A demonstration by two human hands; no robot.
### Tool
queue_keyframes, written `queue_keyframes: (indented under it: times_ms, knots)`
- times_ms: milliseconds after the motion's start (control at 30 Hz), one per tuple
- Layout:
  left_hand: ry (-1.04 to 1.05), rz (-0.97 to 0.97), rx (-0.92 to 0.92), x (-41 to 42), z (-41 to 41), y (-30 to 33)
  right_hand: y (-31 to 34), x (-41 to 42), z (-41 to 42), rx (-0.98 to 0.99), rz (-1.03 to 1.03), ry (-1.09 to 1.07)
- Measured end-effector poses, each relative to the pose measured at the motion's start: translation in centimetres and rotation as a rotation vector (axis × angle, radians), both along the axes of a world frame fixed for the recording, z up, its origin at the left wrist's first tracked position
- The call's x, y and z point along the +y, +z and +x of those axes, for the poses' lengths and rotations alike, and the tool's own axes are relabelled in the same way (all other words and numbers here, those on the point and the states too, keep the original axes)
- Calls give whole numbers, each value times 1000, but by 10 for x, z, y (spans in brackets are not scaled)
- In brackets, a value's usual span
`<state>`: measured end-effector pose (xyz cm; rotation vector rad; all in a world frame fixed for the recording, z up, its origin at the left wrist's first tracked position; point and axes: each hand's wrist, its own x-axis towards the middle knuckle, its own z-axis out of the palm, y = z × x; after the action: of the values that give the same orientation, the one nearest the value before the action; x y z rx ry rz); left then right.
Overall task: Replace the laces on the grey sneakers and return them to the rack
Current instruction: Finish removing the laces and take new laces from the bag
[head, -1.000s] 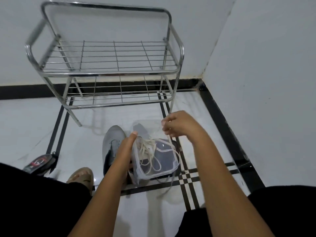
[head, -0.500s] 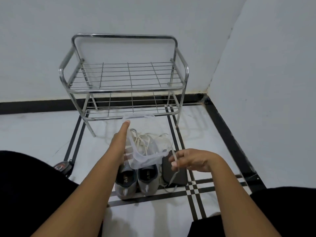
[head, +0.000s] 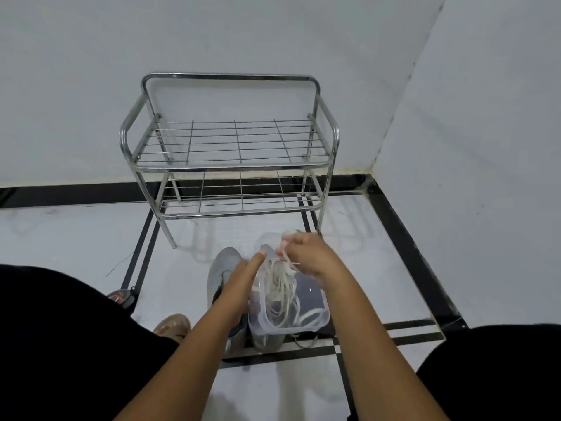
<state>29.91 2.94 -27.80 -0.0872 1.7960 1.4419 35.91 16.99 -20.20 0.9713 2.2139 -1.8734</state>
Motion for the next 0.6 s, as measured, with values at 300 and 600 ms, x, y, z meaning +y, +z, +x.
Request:
queue_keyframes:
  times_ms: [300,600]
  knots:
    - [118,38,-55,-4,-9,-4,-8,35,8,-97,393,-22]
    - [103,18,46,-5,-16,-11,-18,41,22,-585,361,376]
